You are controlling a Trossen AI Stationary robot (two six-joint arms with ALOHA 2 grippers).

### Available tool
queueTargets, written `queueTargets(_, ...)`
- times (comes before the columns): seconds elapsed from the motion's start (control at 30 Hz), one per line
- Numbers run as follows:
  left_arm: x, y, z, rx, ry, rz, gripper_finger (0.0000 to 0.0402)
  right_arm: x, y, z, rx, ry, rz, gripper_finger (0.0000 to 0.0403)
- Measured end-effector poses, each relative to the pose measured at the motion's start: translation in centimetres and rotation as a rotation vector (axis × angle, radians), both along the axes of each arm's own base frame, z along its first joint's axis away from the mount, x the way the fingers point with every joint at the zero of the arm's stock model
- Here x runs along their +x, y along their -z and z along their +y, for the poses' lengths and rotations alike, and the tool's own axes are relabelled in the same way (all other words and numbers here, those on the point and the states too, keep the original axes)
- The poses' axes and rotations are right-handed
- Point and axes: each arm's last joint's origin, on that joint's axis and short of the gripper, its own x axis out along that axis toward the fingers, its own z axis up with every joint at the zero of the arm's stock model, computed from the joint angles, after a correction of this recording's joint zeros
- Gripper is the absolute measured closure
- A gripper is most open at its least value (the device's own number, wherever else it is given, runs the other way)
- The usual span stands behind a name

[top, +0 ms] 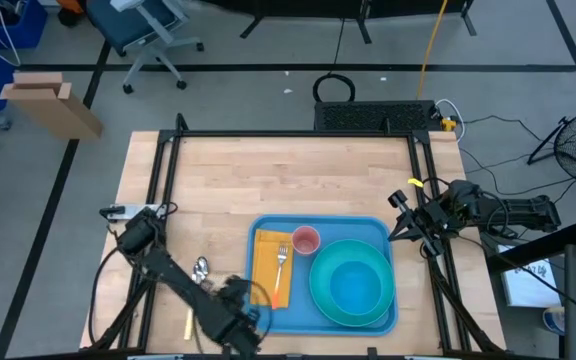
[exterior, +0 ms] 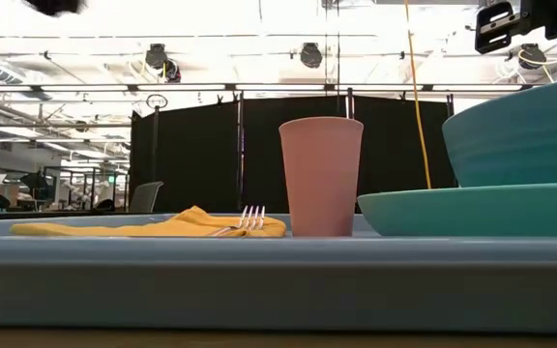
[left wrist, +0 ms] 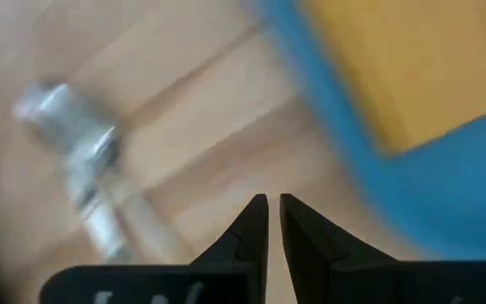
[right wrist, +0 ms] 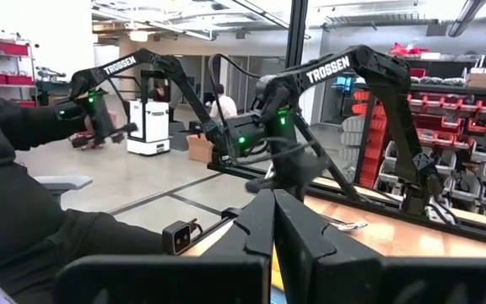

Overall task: Set up tray
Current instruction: Put the orange spoon on the yellow napkin, left of the orange fork

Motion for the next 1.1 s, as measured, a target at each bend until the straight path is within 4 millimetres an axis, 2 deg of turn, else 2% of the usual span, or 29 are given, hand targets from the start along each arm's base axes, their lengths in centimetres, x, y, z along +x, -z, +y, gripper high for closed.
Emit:
queueTargets(0.17,3.2,1.2,4.0,0.077,0.182,-0.023,0.0394,0.0,-0.1,0.0,-0.009,0.002,-0.019,0.0403)
queueTargets(0.3,3.8,-0.2,7.9,0.209,0.222,-0.118,0.0397,0.0,-0.1,0.0,-0.009,0.003,-0.02,0.0403)
queueTargets(0.43,0.9,-2.7,10.8,0.259,0.215,-0.324,0.0399,0.0,-0.1,0.0,-0.01,0.0,-0.018,0.0403)
queueTargets(0.57,-5.3,-2.9,12.4,0.177,0.054,-0.504,0.0399,0.0,0.0,0.0,-0.01,-0.003,-0.01,0.0403)
queueTargets(0.63,-7.7,-1.9,12.4,0.047,-0.035,-0.585,0.04,0.0,0.0,0.0,-0.01,-0.003,-0.007,0.0403)
queueTargets(0.7,-8.8,-0.9,11.8,-0.097,-0.081,-0.626,0.04,0.0,0.0,0.0,-0.011,-0.002,-0.01,0.0403)
queueTargets(0.83,-9.5,-0.1,10.5,-0.18,-0.139,-0.574,0.04,0.0,0.0,0.0,-0.016,0.0,-0.015,0.0403)
queueTargets(1.1,-11.8,2.6,5.0,-0.362,-0.218,-0.386,0.04,0.0,0.2,0.0,0.01,-0.003,0.028,0.0403)
